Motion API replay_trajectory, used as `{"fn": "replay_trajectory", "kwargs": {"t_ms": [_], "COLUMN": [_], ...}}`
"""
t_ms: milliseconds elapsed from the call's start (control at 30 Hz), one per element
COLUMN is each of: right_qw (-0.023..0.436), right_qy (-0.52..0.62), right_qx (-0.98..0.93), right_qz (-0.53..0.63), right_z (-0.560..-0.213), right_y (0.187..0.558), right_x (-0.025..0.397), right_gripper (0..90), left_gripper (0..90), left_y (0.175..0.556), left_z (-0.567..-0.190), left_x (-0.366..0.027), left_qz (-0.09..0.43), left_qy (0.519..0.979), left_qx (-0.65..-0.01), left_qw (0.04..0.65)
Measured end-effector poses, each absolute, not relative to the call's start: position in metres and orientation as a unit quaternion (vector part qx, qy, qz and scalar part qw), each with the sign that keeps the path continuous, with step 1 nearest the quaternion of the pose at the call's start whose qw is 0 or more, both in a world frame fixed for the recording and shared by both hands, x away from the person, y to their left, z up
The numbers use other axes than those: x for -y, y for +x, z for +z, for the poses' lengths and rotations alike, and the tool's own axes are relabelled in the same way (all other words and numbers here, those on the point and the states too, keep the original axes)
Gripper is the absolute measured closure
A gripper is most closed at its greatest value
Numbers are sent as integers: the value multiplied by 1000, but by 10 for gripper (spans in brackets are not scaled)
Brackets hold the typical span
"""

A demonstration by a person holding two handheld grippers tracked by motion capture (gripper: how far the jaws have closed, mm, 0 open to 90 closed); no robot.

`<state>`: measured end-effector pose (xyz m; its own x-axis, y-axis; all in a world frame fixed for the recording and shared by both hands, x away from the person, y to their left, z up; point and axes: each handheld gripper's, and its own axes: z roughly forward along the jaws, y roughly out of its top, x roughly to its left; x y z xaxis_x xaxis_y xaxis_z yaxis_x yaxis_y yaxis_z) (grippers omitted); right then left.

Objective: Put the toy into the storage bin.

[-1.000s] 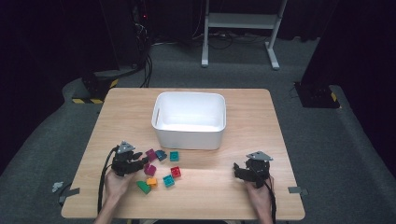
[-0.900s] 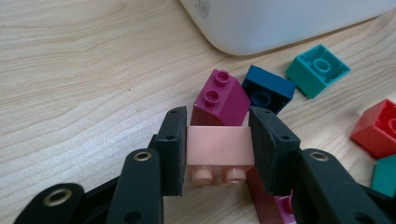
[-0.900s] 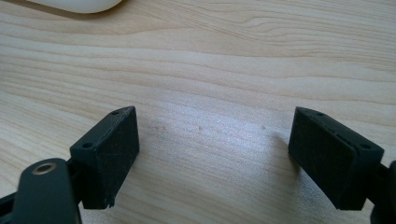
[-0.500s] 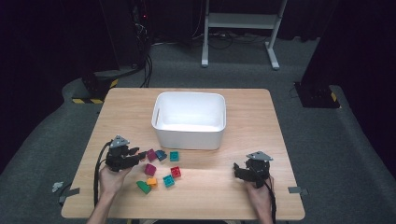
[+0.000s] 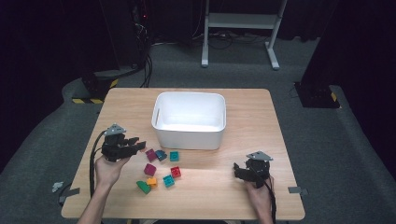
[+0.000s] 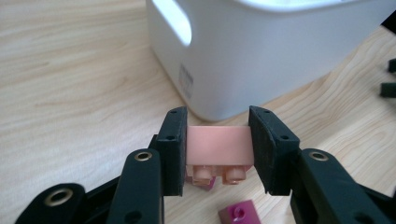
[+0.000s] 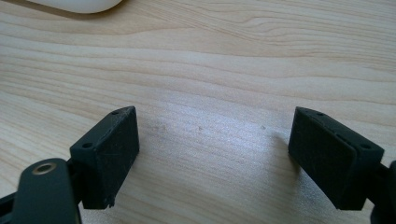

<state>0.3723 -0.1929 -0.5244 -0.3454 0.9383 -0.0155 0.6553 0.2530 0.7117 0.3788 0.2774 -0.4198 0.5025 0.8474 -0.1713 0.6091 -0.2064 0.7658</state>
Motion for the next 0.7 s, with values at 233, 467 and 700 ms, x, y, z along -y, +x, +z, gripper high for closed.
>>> {"fn": "replay_trajectory", "kwargs": {"t_ms": [233,467,700], "right_qw": [227,227,227], "right_qy": [525,525,525], "right_qx": [-759,-759,-759], "right_qz": [312,312,312], "right_z": [-524,-524,-524], "right_y": [372,372,372], "right_x": [193,193,193], "right_gripper": [161,161,161], "left_gripper": [586,586,586], "left_y": [389,403,420], "left_z": [-396,-368,-345], "left_x": [-273,-265,-257], "left_qz": [139,133,129], "left_qy": [763,765,764], "left_qx": [-469,-458,-449], "left_qw": [423,432,445]}}
